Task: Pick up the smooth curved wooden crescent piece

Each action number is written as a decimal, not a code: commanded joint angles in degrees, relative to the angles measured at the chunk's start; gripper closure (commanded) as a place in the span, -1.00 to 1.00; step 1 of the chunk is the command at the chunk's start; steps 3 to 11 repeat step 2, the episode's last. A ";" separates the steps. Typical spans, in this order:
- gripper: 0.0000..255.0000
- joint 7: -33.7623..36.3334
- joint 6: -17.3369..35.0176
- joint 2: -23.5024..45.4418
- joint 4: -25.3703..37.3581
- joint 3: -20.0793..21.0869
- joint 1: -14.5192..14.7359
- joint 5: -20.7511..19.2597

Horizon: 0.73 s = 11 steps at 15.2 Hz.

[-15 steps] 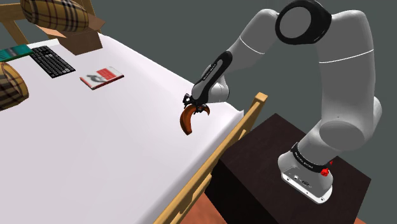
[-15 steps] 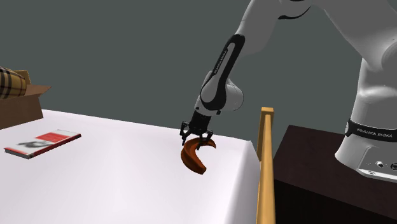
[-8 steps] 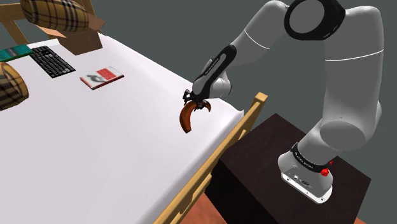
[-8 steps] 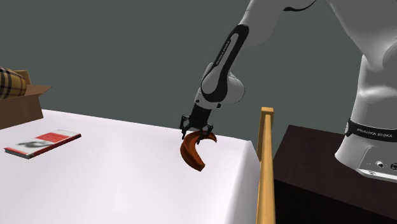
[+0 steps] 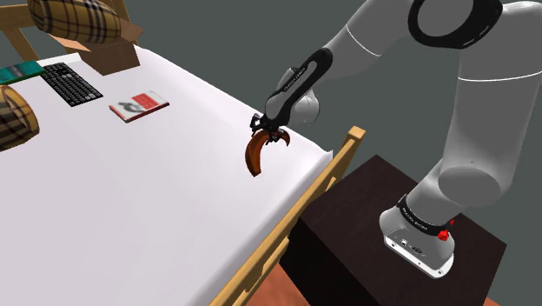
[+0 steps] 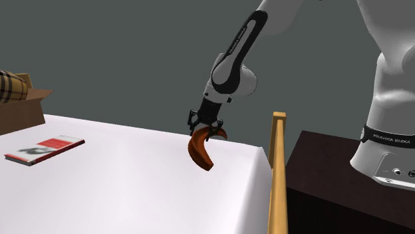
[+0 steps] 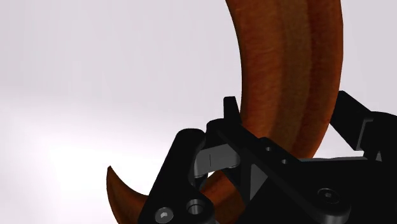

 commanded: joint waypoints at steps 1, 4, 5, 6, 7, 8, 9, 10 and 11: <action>1.00 0.36 -0.85 -0.89 -0.02 -0.41 0.30 -0.20; 1.00 0.37 -0.85 -0.88 -0.02 -0.41 0.30 -0.20; 1.00 0.37 -0.85 -0.88 -0.02 -0.41 0.30 -0.20; 1.00 0.37 -0.85 -0.88 -0.02 -0.41 0.30 -0.20; 1.00 0.37 -0.85 -0.88 -0.02 -0.41 0.30 -0.20; 1.00 0.37 -0.85 -0.88 -0.02 -0.41 0.30 -0.20; 1.00 0.37 -0.85 -0.88 -0.02 -0.41 0.30 -0.20; 1.00 0.37 -0.85 -0.88 -0.02 -0.41 0.30 -0.20; 1.00 0.37 -0.85 -0.88 -0.02 -0.41 0.30 -0.20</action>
